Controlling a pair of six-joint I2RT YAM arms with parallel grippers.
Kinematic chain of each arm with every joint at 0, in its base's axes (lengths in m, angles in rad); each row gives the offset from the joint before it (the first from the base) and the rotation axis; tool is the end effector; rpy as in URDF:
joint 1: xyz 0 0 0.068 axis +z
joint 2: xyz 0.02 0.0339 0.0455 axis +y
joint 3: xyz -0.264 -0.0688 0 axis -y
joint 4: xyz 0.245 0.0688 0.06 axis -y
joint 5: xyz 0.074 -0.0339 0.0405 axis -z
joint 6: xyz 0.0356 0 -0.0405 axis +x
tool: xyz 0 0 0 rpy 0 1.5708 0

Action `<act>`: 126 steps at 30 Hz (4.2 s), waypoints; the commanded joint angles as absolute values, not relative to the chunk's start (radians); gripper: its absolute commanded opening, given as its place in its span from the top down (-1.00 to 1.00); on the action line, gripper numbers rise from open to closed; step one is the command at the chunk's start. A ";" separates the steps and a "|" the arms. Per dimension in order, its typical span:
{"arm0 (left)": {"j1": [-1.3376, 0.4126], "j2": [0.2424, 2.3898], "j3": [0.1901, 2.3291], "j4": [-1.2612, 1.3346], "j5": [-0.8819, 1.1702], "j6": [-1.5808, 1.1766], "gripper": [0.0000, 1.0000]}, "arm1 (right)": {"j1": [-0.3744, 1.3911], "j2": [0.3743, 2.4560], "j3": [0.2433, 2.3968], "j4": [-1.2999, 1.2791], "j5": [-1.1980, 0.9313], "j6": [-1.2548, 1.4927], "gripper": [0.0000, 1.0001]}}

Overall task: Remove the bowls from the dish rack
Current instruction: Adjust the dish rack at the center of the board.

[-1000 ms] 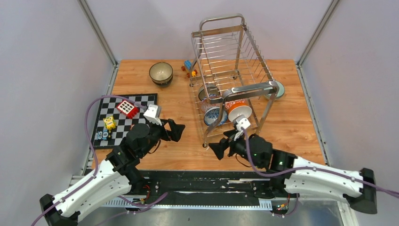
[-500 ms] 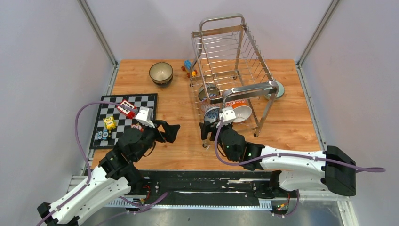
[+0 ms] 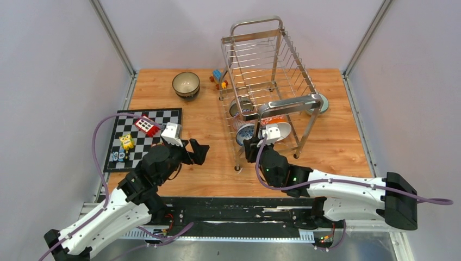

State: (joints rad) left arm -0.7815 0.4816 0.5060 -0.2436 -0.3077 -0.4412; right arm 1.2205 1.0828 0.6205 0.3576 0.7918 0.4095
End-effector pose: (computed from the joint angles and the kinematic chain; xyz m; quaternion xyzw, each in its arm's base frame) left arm 0.1033 -0.0873 0.2783 0.0361 0.7761 -0.2569 0.5748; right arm 0.1064 0.2174 0.2808 -0.0334 0.7318 0.2527 0.6320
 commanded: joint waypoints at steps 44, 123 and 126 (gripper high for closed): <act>-0.494 1.692 1.084 0.499 -0.101 -0.037 -0.77 | 1.190 0.385 0.436 -0.319 0.516 0.367 0.95; -0.594 1.001 0.482 0.368 -0.100 -0.380 1.00 | 0.834 0.719 0.519 -0.213 0.671 0.524 0.88; -0.619 0.985 0.474 0.356 -0.114 -0.394 1.00 | 0.792 0.763 0.528 -0.189 0.639 0.526 0.88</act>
